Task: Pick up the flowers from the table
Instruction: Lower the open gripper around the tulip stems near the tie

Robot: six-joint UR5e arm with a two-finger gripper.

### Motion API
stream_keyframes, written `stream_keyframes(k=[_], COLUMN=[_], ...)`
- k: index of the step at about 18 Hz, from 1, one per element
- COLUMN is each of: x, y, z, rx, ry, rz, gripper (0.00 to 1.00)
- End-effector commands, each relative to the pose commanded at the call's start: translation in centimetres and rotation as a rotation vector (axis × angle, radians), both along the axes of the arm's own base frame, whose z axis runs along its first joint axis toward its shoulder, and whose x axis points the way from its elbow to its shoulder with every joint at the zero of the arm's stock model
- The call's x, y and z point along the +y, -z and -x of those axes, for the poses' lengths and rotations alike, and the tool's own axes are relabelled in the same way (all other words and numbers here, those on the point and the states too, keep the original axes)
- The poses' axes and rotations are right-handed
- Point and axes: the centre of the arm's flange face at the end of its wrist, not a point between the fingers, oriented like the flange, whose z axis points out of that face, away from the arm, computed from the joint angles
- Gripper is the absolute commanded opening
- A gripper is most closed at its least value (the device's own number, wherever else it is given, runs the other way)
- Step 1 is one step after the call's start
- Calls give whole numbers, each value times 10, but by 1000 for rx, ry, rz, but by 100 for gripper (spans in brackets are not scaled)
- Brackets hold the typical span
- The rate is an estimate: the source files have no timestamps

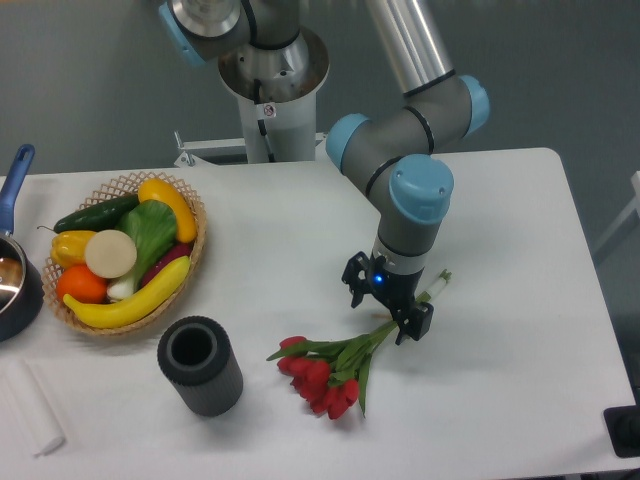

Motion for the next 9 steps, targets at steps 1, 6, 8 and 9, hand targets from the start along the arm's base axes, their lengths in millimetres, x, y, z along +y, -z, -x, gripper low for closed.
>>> stream_keyframes(k=[1,6,8,9], x=[0,7,6,6], y=[3,21,23,24], z=[1,7,6,7], rx=[-4,-23,-25,-25], ry=[0,0,0,0], rz=[2,14,16,16], gripper=[100,100,100,100])
